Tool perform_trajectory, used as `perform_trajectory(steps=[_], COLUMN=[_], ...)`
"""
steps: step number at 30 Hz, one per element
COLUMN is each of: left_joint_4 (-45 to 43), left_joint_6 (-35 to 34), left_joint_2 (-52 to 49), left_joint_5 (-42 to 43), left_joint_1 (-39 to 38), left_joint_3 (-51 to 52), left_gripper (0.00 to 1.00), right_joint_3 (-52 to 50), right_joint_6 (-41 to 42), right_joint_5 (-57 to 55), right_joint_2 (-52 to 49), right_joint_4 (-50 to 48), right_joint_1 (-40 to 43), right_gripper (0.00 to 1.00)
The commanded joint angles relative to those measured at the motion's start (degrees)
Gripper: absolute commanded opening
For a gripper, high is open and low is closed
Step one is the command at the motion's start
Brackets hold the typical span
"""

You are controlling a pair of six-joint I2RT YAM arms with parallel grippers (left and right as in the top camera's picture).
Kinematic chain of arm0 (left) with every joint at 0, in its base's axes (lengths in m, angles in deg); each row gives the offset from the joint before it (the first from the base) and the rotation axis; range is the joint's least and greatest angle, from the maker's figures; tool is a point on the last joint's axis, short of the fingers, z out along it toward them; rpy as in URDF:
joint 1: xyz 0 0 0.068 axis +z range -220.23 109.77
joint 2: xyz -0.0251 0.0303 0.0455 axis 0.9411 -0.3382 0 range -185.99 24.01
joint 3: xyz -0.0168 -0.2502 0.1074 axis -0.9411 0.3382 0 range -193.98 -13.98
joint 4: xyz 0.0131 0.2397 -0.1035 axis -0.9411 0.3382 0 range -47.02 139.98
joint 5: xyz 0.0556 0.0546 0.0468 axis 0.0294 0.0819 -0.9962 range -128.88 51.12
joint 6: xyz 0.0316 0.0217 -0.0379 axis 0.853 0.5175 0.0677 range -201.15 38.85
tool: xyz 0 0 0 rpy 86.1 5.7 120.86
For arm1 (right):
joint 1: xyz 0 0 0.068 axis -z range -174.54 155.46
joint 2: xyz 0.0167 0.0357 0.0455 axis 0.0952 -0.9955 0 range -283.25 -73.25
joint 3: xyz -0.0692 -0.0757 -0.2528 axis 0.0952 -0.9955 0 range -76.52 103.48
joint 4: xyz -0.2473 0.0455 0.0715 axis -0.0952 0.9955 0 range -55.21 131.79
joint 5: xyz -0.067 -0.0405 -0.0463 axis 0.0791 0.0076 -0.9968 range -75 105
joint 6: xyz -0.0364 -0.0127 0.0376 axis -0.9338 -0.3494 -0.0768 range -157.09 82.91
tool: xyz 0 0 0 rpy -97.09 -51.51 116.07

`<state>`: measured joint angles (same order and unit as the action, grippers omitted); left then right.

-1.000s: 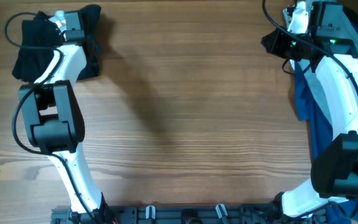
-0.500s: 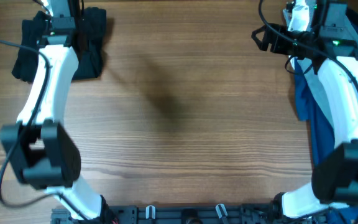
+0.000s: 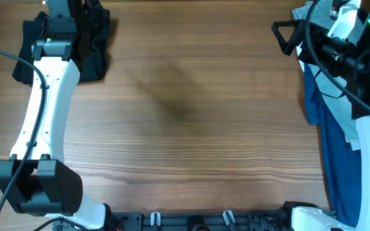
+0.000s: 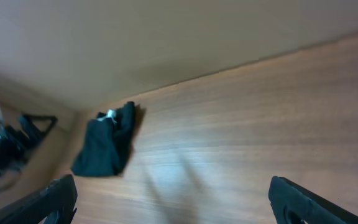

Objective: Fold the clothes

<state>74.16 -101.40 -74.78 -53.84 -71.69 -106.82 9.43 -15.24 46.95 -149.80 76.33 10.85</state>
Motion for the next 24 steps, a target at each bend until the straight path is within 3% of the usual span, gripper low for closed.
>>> perform_trajectory(steps=[1,5,10,12,15,19,21,24], left_joint_4=[0.0,0.0,0.0,0.0,0.0,0.0,0.0,0.0], left_joint_6=[0.5,0.5,0.5,0.5,0.5,0.5,0.5,0.5], left_joint_2=[-0.5,-0.5,-0.5,-0.5,-0.5,-0.5,-0.5,-0.5], left_joint_5=[0.1,0.1,0.1,0.1,0.2,0.1,0.2,0.2], left_joint_1=[0.2,0.2,0.2,0.2,0.2,0.2,0.2,0.2], left_joint_3=[0.2,0.2,0.2,0.2,0.2,0.2,0.2,0.2], left_gripper=[1.00,1.00,1.00,1.00,1.00,1.00,1.00,1.00], right_joint_3=[-0.2,-0.2,-5.1,-12.9,-30.5,-56.0,-65.7,-74.2], right_joint_6=[5.6,-1.2,-27.6,-28.7,-28.2,-22.2,-19.8,-19.8], right_joint_5=[0.9,1.1,-10.6,-14.8,-15.7,-16.2,-18.2,-19.1], right_joint_2=[-0.4,-0.1,6.4,12.2,21.9,35.5,41.5,49.2], right_joint_4=[1.9,2.6,-3.7,-9.6,-26.5,-48.4,-55.5,-57.7], right_joint_1=[-0.3,-0.9,-8.7,-10.6,-10.6,-9.7,-9.4,-9.4], right_gripper=[1.00,1.00,1.00,1.00,1.00,1.00,1.00,1.00])
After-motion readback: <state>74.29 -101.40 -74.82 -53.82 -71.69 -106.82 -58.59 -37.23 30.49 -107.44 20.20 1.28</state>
